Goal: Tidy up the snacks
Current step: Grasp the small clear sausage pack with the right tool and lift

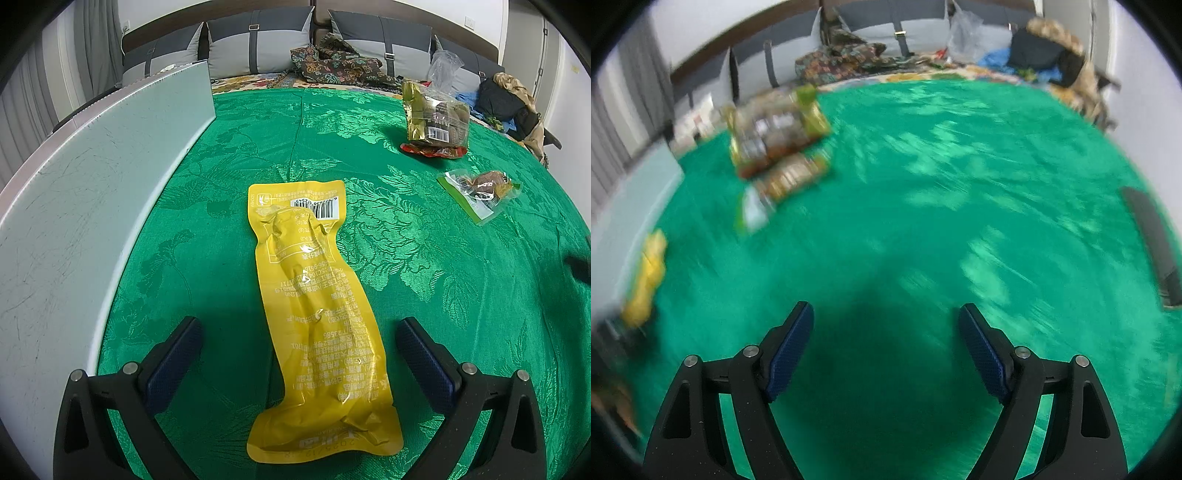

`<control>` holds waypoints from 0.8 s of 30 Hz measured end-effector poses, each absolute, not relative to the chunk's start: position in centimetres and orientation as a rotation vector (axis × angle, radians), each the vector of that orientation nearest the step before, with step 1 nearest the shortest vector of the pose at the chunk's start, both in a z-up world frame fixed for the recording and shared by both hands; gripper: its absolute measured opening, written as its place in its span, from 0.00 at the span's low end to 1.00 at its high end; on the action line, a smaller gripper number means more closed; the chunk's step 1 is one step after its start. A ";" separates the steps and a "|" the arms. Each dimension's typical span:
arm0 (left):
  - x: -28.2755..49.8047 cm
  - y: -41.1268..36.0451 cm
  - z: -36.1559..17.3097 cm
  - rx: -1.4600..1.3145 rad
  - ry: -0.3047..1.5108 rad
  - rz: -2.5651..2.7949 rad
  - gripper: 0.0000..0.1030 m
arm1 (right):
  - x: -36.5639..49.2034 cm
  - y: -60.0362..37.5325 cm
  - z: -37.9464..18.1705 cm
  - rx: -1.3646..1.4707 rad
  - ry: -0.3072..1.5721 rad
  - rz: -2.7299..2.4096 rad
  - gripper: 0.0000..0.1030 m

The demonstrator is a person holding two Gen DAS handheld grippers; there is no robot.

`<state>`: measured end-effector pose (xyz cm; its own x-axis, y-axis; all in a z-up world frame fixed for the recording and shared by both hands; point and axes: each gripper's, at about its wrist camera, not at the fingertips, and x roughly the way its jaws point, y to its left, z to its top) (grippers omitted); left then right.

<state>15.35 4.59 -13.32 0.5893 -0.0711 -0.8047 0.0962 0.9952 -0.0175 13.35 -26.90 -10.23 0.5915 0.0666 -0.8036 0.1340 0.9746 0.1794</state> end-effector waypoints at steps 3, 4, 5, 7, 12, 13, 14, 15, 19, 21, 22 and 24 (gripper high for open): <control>15.4 4.6 -13.3 0.029 0.935 -0.098 1.00 | 17.6 -26.1 -9.6 0.445 0.941 0.021 0.81; 15.4 4.6 -13.3 0.029 0.936 -0.098 1.00 | 19.4 -25.6 -9.8 0.503 0.953 0.027 0.81; 15.4 4.6 -13.3 0.029 0.936 -0.098 1.00 | 21.2 -25.1 -10.3 0.545 0.972 0.020 0.80; 15.4 4.6 -13.3 0.028 0.936 -0.098 1.00 | 23.6 -24.2 -11.0 0.578 0.983 -0.028 0.80; 15.4 4.6 -13.4 0.028 0.936 -0.098 1.00 | 27.5 -21.5 -10.8 0.431 0.977 -0.156 0.78; 15.4 4.6 -13.4 0.028 0.936 -0.099 1.00 | 27.9 -20.5 -10.8 0.338 1.002 -0.174 0.75; 15.4 4.6 -13.3 0.028 0.936 -0.099 1.00 | 27.8 -20.0 -10.8 0.278 1.007 -0.187 0.59; 15.4 4.6 -13.3 0.028 0.936 -0.099 1.00 | 27.5 -19.8 -10.8 0.249 0.994 -0.162 0.52; 15.4 4.6 -13.3 0.028 0.936 -0.098 1.00 | 25.4 -20.4 -10.8 0.192 0.993 -0.046 0.48; 15.4 4.6 -13.4 0.028 0.936 -0.098 1.00 | 24.1 -21.0 -10.8 0.169 1.013 0.037 0.44; 15.4 4.6 -13.4 0.028 0.936 -0.098 1.00 | 23.2 -21.1 -10.8 0.145 1.022 0.082 0.44; 15.4 4.6 -13.4 0.028 0.936 -0.098 1.00 | 21.0 -21.5 -10.8 0.105 1.036 0.189 0.42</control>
